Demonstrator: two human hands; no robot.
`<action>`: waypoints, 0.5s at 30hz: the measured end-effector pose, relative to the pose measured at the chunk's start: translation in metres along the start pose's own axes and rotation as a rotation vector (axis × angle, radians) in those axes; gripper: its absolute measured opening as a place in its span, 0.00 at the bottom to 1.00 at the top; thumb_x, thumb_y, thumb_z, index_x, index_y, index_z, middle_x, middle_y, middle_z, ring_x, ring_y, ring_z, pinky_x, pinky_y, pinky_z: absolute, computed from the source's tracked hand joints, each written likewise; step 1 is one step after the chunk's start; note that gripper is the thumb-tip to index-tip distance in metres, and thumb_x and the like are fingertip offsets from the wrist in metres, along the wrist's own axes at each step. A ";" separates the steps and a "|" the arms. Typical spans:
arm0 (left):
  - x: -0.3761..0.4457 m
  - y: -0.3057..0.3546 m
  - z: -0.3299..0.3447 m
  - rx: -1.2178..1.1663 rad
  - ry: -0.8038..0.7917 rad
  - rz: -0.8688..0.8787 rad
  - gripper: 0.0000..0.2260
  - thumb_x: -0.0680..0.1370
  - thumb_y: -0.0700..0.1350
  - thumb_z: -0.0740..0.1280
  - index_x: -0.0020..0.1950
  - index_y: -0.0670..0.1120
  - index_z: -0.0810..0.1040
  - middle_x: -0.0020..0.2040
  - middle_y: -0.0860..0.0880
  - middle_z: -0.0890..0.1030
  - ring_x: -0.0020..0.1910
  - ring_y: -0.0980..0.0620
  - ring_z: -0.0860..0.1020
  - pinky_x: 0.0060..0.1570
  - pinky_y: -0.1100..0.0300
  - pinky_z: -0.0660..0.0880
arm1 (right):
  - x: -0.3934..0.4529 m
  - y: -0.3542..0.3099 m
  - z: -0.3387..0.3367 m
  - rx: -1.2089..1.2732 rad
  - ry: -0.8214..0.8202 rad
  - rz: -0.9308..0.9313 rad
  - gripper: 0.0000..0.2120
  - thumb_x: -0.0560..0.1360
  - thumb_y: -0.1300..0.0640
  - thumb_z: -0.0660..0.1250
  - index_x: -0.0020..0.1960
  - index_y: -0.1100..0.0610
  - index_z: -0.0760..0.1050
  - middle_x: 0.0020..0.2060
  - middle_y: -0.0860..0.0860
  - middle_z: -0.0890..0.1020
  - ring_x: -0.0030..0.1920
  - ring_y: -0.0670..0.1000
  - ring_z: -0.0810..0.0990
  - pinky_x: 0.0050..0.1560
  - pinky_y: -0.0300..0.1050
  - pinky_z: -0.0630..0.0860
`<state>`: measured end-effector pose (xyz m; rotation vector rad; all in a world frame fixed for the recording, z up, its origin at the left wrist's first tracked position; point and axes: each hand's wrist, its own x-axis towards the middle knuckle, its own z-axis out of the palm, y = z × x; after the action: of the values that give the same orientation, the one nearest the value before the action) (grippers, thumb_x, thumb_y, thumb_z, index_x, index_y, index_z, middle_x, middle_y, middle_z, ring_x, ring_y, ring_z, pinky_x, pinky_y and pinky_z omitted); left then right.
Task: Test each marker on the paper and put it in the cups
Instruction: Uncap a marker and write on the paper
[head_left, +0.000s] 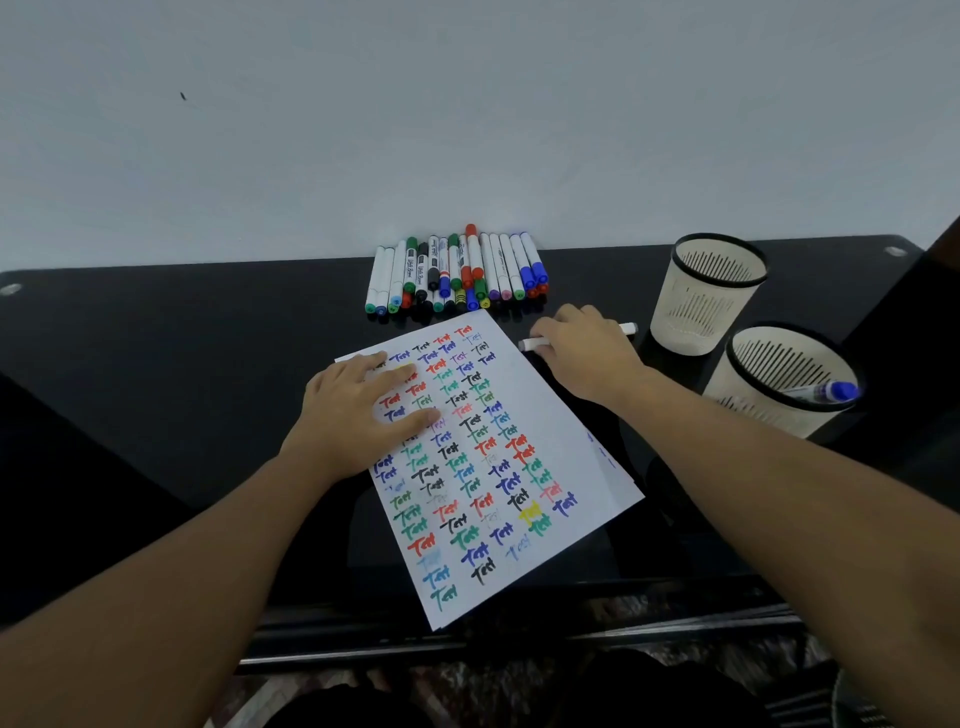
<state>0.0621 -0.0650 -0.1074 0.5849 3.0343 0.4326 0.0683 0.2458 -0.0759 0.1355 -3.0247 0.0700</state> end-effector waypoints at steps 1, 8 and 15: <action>0.000 0.000 0.000 -0.001 0.002 0.001 0.43 0.67 0.84 0.49 0.77 0.65 0.65 0.80 0.55 0.61 0.79 0.50 0.57 0.77 0.44 0.50 | -0.001 0.000 0.001 0.003 0.011 0.003 0.13 0.87 0.51 0.58 0.69 0.51 0.72 0.60 0.54 0.76 0.58 0.56 0.74 0.57 0.54 0.74; 0.000 -0.002 0.001 -0.005 0.008 0.008 0.41 0.68 0.83 0.51 0.77 0.65 0.65 0.80 0.55 0.62 0.79 0.51 0.57 0.77 0.44 0.50 | -0.003 -0.013 -0.013 0.026 0.087 0.008 0.15 0.88 0.46 0.53 0.73 0.48 0.63 0.47 0.50 0.73 0.36 0.46 0.70 0.33 0.44 0.67; -0.005 0.001 0.003 -0.015 0.153 0.074 0.37 0.74 0.77 0.52 0.79 0.60 0.64 0.78 0.53 0.66 0.79 0.49 0.58 0.79 0.45 0.47 | -0.004 -0.056 -0.012 0.087 -0.114 -0.249 0.18 0.88 0.46 0.50 0.73 0.50 0.68 0.48 0.48 0.77 0.47 0.51 0.77 0.49 0.54 0.79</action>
<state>0.0670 -0.0652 -0.1097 0.6964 3.1587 0.5255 0.0792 0.1907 -0.0617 0.5388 -3.0896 0.1782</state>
